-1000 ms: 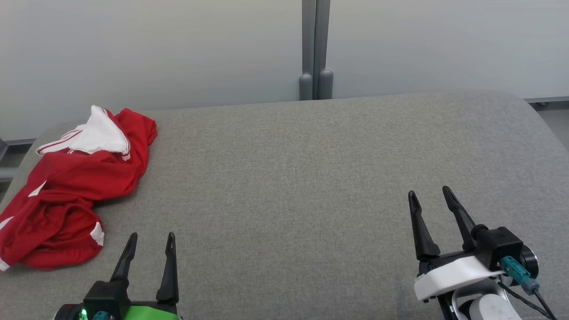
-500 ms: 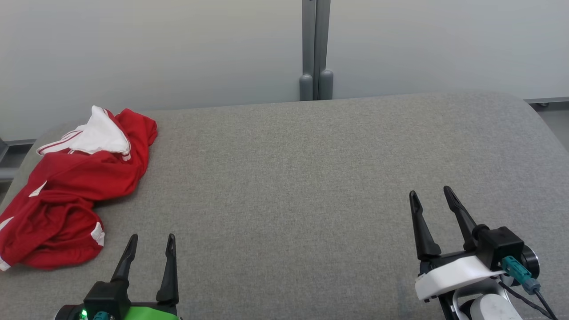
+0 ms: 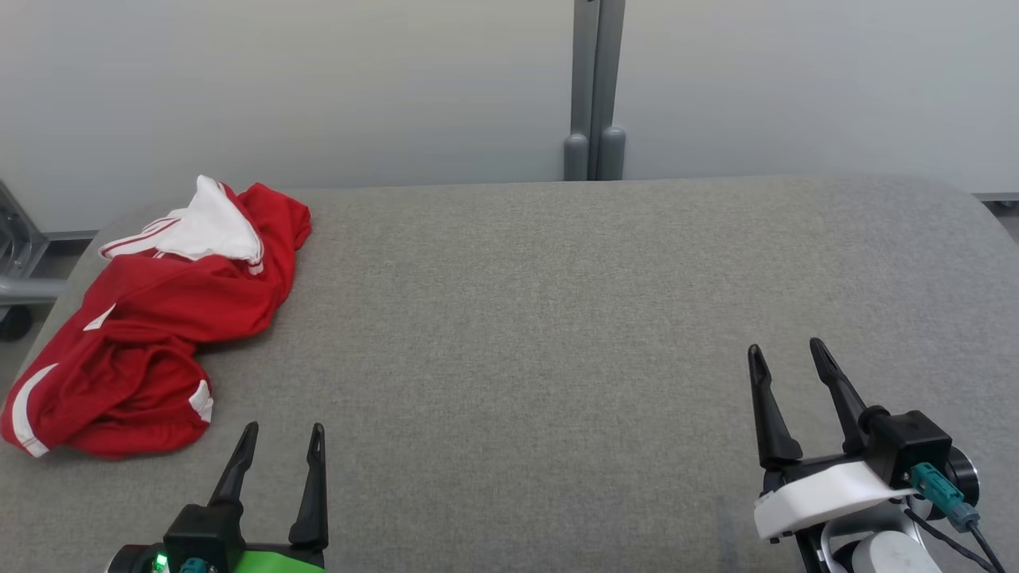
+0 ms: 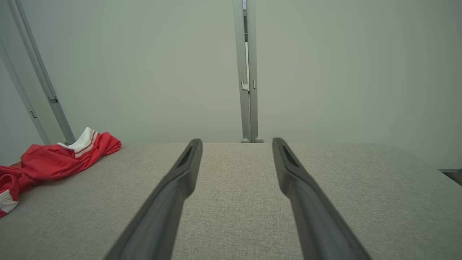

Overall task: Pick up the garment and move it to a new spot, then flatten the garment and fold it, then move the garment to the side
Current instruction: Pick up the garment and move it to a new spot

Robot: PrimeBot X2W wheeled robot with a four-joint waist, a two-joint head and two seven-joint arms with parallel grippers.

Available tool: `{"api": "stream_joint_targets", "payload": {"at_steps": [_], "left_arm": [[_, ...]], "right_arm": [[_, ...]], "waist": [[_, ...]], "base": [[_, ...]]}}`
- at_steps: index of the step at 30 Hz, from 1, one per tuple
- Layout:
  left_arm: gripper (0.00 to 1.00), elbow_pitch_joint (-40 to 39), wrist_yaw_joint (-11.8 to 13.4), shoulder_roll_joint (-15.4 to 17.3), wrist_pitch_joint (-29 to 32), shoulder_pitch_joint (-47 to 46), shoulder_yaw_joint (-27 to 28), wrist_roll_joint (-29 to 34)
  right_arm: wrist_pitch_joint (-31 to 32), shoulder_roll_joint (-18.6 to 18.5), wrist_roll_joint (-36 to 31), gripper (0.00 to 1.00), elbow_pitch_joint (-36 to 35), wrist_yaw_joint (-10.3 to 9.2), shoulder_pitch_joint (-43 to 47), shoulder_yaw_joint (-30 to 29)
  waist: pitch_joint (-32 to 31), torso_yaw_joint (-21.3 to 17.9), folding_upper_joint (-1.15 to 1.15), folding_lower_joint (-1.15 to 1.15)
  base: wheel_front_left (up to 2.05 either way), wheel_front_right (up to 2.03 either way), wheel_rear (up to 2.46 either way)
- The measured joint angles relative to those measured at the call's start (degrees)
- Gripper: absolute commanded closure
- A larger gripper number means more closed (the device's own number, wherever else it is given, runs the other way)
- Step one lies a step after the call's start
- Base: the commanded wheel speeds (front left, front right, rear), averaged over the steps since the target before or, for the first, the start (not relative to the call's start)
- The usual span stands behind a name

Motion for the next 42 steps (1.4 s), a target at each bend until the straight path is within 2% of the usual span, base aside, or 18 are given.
{"api": "stream_joint_targets", "payload": {"at_steps": [6, 16, 23, 27, 31, 35, 42], "left_arm": [[0.0, 0.1, 0.0, 0.0, 0.0, -0.1, 0.3, 0.4], [0.0, -1.6, 1.2, 0.0, 0.0, 0.0, 3.1, 0.5], [0.0, -1.6, 1.3, -0.1, 0.0, 0.0, 2.5, 0.7], [0.0, -1.1, 0.5, -0.1, 0.0, 0.0, 0.8, 1.0], [0.0, -1.1, 0.6, -0.1, 0.0, 0.0, 2.6, 1.0], [0.0, -1.0, 0.6, 0.1, 0.0, 0.0, 3.8, 0.6], [0.0, 0.3, 0.6, 0.8, 0.0, -0.2, 4.8, -0.1]], "right_arm": [[0.0, 0.1, 0.1, 0.0, 0.0, 0.19, 0.0, 0.1], [-0.1, 0.3, 0.1, 0.0, 1.2, 2.65, -0.6, 3.0], [-0.1, 0.4, 0.5, 0.0, 1.6, 2.68, -1.2, 3.0], [-0.1, 0.5, 0.6, 0.0, 1.4, 2.02, -1.2, 1.6], [-0.1, 0.6, 0.6, 0.0, 1.6, 2.09, -1.2, 2.7], [-0.1, 1.0, 0.5, 0.0, 1.7, 2.08, -1.2, 3.0], [-0.1, 1.0, 0.1, 0.0, 2.0, 2.08, -1.2, 3.2]], "waist": [[0.1, 3.3, 0.0, 0.0], [0.1, 10.4, 0.0, 0.0], [0.0, 15.6, 0.0, 0.0], [0.0, 18.7, 0.0, 0.0], [0.0, 21.3, 0.0, 0.0], [0.1, 21.9, 0.0, 0.0], [0.5, 19.7, 0.0, 0.0]], "base": [[0.0, 0.0, 0.0], [0.0, 0.0, 0.0], [0.0, 0.0, 0.0], [0.0, 0.0, 0.0], [0.0, 0.0, 0.0], [0.0, 0.0, 0.0], [0.0, 0.0, 0.0]]}}
